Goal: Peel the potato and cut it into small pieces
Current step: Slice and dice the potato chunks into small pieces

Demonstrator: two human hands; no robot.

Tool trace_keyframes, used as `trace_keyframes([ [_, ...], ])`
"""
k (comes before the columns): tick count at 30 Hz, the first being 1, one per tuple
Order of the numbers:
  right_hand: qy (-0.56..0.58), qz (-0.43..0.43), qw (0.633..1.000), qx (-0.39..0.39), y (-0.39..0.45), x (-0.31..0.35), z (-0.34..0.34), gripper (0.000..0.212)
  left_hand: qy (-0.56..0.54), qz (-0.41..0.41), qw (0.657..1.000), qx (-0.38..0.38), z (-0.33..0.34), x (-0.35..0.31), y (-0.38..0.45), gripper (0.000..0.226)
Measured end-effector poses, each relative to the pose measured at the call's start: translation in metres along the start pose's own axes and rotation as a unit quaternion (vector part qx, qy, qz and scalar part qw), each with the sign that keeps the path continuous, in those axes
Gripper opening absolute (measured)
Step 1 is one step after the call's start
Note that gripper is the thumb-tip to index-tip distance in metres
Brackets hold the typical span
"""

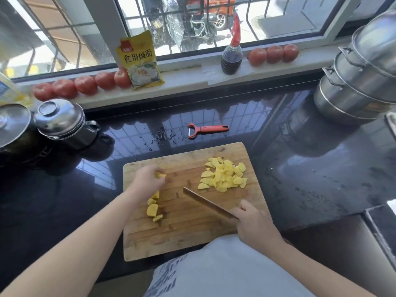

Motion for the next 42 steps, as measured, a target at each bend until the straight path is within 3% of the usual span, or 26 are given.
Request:
trace_keyframes([
  [2,0.011,0.012,1.000,-0.001,0.005,0.005,-0.003,0.015,-0.217,-0.062,0.973,0.048,0.013,-0.004,-0.021,0.014],
  [4,0.032,0.032,0.999,-0.017,0.012,0.008,-0.009,0.016,-0.390,-0.113,0.907,0.111,0.032,-0.012,-0.049,0.020],
  [6,0.057,0.058,0.996,-0.033,0.021,0.005,-0.015,0.014,-0.514,-0.155,0.828,0.162,0.050,-0.014,-0.071,0.019],
  [8,0.066,0.084,0.994,-0.036,0.029,0.000,-0.020,0.014,-0.562,-0.174,0.787,0.186,0.060,-0.008,-0.082,0.017],
  [9,0.068,0.089,0.993,-0.038,0.032,-0.001,-0.023,0.013,-0.549,-0.174,0.794,0.193,0.064,-0.006,-0.084,0.018],
  [10,0.070,0.090,0.993,-0.042,0.034,-0.001,-0.026,0.013,-0.489,-0.159,0.835,0.198,0.066,-0.002,-0.082,0.019],
  [12,0.078,0.093,0.992,-0.048,0.036,-0.001,-0.031,0.014,-0.228,-0.078,0.953,0.186,0.070,-0.004,-0.074,0.018],
  [13,0.082,0.094,0.991,-0.047,0.035,-0.001,-0.032,0.014,-0.095,-0.022,0.980,0.171,0.075,-0.012,-0.070,0.017],
  [14,0.090,0.096,0.990,-0.045,0.035,0.000,-0.031,0.014,-0.005,0.028,0.987,0.159,0.082,-0.022,-0.066,0.018],
  [17,0.121,0.105,0.986,-0.036,0.030,0.004,-0.028,0.011,0.067,0.113,0.983,0.128,0.099,-0.049,-0.063,0.029],
  [20,0.143,0.102,0.984,-0.026,0.022,0.008,-0.026,0.018,-0.014,0.102,0.994,0.033,0.092,-0.041,-0.067,0.040],
  [23,0.148,0.086,0.985,-0.020,0.012,0.012,-0.028,0.022,-0.087,0.088,0.987,-0.106,0.073,-0.015,-0.090,0.017],
  [26,0.104,0.026,0.994,-0.019,0.003,0.024,-0.031,0.021,-0.023,0.235,0.955,-0.182,0.082,-0.019,-0.115,0.012],
  [28,0.064,-0.009,0.998,-0.013,-0.002,0.032,-0.029,0.022,0.013,0.307,0.933,-0.189,0.096,-0.028,-0.122,0.013],
  [31,0.023,-0.037,0.999,0.018,-0.006,0.038,-0.016,0.020,0.030,0.339,0.921,-0.191,0.109,-0.032,-0.119,0.018],
  [38,-0.033,-0.063,0.997,0.023,-0.006,0.040,0.003,0.012,0.043,0.321,0.919,-0.225,0.112,-0.034,-0.115,0.009],
  [42,-0.069,-0.080,0.994,-0.005,-0.008,0.046,-0.004,0.025,0.049,0.319,0.918,-0.229,0.116,-0.036,-0.114,0.007],
])
Point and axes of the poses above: each hand's wrist, its own y-axis towards the middle knuckle, its own z-axis out of the palm, x = y × z, the point moved 8 cm from there along y, towards the middle knuckle, and after that the axes turned 1 degree about x, right-handed, at the moved point
